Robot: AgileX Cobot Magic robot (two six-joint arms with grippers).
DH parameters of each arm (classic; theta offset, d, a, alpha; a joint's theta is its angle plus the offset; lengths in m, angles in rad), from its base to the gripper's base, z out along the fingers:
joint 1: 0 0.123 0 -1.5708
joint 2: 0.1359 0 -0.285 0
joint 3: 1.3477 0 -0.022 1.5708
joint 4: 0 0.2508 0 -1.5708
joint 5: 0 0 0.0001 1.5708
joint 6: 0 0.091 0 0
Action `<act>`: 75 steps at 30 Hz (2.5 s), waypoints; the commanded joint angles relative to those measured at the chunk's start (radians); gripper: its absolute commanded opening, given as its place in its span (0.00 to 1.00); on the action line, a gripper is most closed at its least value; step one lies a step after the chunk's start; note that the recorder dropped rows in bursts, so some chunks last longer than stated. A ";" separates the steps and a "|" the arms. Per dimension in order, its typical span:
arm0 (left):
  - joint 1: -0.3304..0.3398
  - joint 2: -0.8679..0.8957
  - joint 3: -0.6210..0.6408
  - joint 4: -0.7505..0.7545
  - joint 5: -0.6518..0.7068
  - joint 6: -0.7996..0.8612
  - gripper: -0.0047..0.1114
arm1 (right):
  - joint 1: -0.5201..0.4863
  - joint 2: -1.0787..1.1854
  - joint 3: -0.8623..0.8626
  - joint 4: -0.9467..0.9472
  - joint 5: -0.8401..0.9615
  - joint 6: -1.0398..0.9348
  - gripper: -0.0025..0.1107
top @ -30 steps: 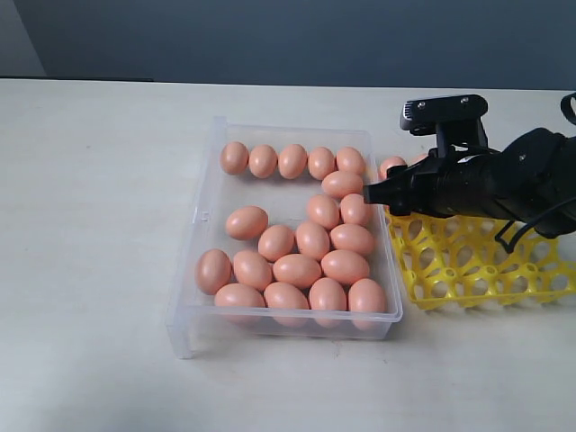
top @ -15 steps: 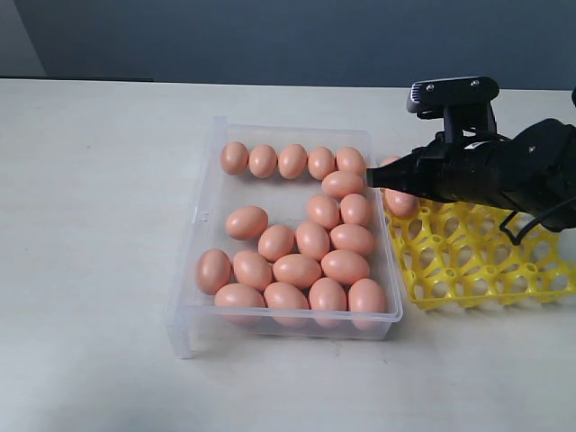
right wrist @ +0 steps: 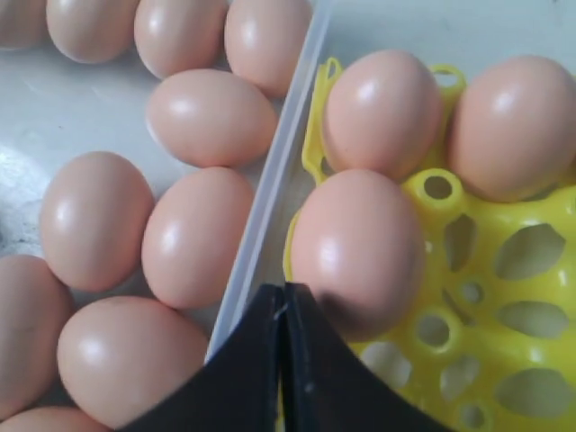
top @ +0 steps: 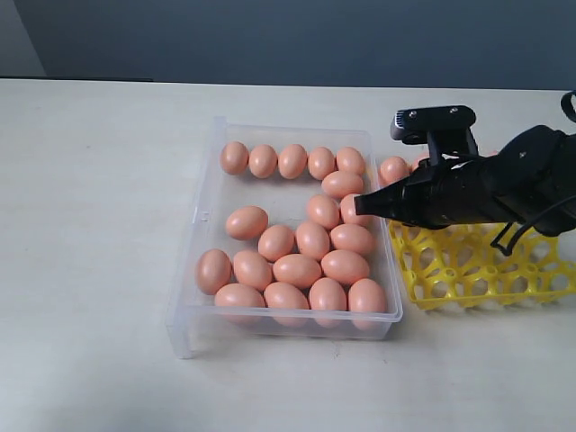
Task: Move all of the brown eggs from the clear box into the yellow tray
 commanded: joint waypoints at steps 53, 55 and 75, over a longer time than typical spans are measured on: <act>0.000 0.001 0.005 -0.002 -0.012 -0.001 0.15 | -0.004 0.018 -0.005 -0.004 -0.229 -0.010 0.02; 0.000 0.001 0.005 -0.002 -0.012 -0.001 0.15 | -0.004 0.004 -0.006 0.002 -0.147 -0.012 0.02; 0.000 0.001 0.005 -0.002 -0.012 -0.001 0.15 | -0.179 -0.007 -0.099 -0.265 0.316 0.205 0.02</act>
